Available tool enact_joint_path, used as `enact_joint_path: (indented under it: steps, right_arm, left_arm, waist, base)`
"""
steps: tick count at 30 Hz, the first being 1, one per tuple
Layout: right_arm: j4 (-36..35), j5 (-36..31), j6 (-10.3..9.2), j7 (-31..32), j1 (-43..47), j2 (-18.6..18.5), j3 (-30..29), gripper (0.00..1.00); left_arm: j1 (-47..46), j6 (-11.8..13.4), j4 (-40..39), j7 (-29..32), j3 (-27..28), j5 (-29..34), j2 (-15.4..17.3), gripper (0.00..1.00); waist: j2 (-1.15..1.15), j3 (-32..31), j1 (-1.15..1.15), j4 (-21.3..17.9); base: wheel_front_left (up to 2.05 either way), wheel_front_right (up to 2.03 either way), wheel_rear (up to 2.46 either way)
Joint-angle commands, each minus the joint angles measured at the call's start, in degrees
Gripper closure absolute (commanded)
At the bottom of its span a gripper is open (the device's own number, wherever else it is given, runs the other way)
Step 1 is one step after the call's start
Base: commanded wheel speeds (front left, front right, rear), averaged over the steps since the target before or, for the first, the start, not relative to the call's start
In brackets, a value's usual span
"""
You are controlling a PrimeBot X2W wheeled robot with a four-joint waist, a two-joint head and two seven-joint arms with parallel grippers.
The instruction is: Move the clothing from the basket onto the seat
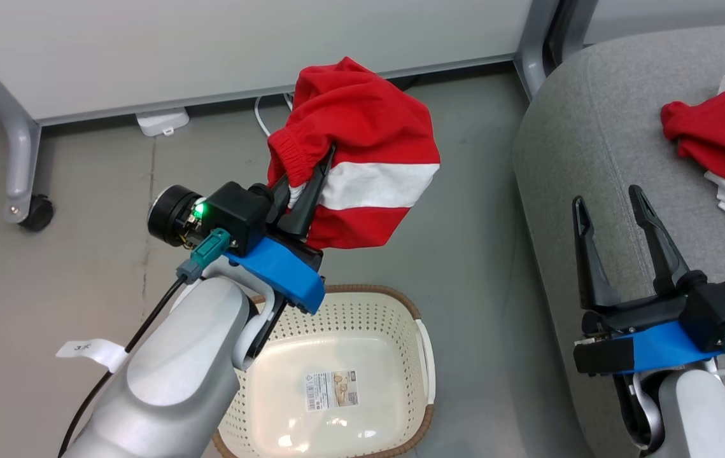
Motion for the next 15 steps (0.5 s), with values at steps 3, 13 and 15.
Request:
enact_joint_path:
  steps: [3,13,15]
  right_arm:
    - [0.4,0.5,0.02,0.0,1.9,0.2,0.0,0.00]
    - [1.3,0.7,0.03,0.0,5.0,0.5,-0.1,0.00]
    - [1.3,0.8,0.03,0.0,5.4,0.5,-0.2,0.00]
  left_arm:
    - [2.4,-0.5,-2.3,-0.3,2.6,0.8,-0.5,1.00]
    - [7.5,-1.6,-6.8,-0.3,6.2,2.3,-2.4,1.00]
    - [8.2,-1.7,-7.2,-0.3,6.4,2.8,-2.6,1.00]
  waist:
    - [0.00,-3.0,0.01,0.2]
    - [0.00,-7.5,0.01,0.7]
    - [0.00,-8.1,0.01,0.9]
  base:
    - [0.00,0.00,0.00]
    - [0.00,0.00,0.00]
    - [0.00,0.00,0.00]
